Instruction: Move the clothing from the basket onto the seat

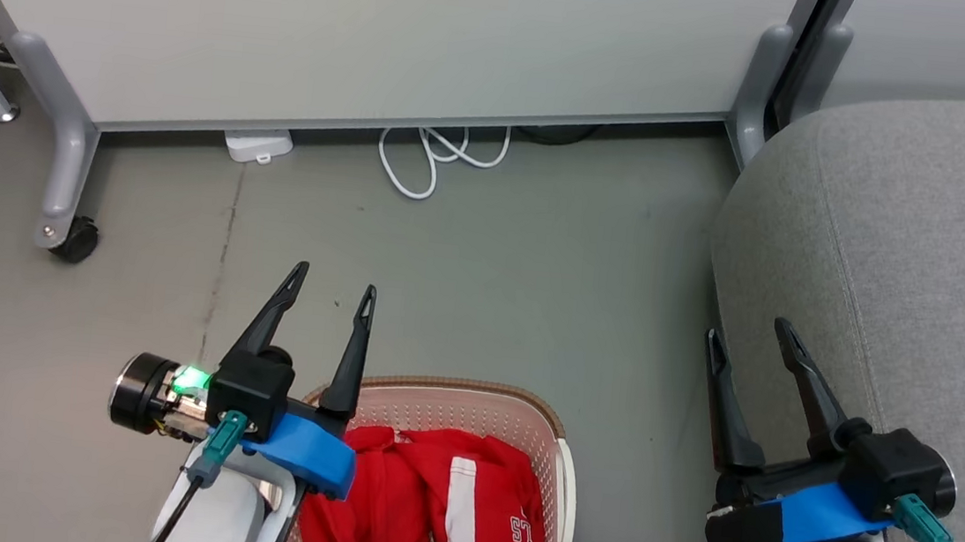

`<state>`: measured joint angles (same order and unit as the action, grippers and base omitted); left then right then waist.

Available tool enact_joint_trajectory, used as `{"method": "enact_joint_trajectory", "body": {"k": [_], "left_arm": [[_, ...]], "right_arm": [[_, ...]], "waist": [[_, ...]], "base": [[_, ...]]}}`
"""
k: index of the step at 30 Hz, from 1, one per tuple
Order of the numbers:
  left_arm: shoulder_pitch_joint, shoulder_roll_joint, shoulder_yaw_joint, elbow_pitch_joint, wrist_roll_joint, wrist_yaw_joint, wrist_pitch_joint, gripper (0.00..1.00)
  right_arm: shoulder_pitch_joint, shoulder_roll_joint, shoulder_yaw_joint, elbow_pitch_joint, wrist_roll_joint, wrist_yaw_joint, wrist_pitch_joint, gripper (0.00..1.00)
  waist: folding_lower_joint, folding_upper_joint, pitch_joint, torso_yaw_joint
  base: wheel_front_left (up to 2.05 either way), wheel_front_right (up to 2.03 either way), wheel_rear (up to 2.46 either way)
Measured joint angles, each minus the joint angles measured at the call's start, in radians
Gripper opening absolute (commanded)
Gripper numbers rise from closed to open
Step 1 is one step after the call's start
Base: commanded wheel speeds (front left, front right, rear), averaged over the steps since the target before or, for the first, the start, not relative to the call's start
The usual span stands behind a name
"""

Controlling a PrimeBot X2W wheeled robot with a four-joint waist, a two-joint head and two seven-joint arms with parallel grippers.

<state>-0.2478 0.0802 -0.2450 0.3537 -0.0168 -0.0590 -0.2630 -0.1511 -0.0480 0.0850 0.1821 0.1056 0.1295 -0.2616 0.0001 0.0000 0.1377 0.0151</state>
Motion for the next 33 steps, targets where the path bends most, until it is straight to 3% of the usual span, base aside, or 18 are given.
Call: {"method": "enact_joint_trajectory", "body": {"k": [10,20,33], "left_arm": [[-0.163,0.009,-0.1,0.181,0.02,-0.054,0.0,1.0],[-0.314,0.012,-0.217,0.418,-0.003,-0.067,0.0,1.0],[-0.478,0.003,-0.417,0.774,-0.19,-0.071,0.021,1.0]], "right_arm": [[-0.105,0.0,0.004,-0.04,-0.015,0.0,-0.001,1.0],[-0.208,-0.001,0.019,-0.09,-0.006,0.0,-0.001,1.0],[-0.297,-0.001,0.034,-0.15,-0.008,0.0,-0.001,1.0]], "waist": [[0.0,-0.0001,0.144,-0.043],[0.0002,0.0,0.328,-0.104],[0.0001,-0.0001,0.543,-0.167]], "base": [[0.0,0.0,0.0],[0.0,0.0,0.0],[0.0,0.0,0.0]]}}
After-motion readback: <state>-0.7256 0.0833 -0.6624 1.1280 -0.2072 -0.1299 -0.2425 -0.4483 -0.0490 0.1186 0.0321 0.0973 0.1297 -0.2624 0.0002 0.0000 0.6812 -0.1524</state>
